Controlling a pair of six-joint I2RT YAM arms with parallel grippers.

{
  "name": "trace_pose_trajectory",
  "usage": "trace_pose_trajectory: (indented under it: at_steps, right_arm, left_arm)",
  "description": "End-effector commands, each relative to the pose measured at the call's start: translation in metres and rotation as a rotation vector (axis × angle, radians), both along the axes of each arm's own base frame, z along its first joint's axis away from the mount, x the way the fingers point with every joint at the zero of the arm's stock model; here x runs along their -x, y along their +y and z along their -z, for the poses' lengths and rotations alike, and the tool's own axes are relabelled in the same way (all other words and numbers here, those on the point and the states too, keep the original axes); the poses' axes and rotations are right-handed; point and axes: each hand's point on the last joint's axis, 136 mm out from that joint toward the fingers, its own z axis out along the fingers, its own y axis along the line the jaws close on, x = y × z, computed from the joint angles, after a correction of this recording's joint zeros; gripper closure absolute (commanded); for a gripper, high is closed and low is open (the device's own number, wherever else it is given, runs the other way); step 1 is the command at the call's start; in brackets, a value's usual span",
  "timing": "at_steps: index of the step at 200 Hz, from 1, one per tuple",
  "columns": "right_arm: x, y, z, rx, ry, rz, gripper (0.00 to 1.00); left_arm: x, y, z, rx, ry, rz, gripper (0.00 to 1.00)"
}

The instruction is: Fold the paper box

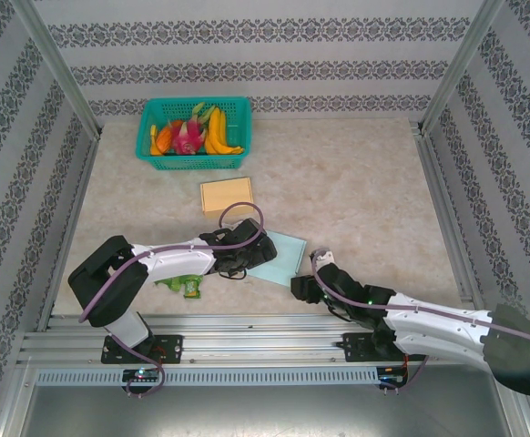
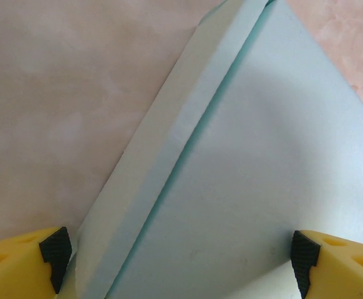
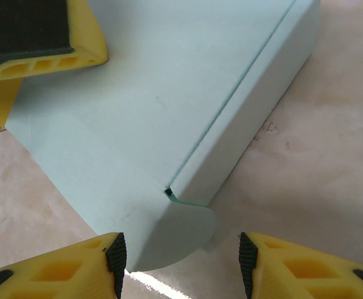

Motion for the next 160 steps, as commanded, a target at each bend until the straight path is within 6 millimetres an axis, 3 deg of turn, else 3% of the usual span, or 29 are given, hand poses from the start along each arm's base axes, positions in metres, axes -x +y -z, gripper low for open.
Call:
trace_pose_trajectory:
  at_steps: [1, 160]
  right_arm:
    - [-0.002, 0.008, -0.009, -0.081, -0.009, 0.021, 0.47]
    - [0.006, 0.028, -0.004, -0.072, 0.011, -0.034, 0.48]
  left_arm:
    - [0.011, 0.026, 0.019, -0.105, 0.047, -0.04, 0.08]
    - [0.012, 0.023, 0.015, -0.108, 0.04, -0.026, 0.09]
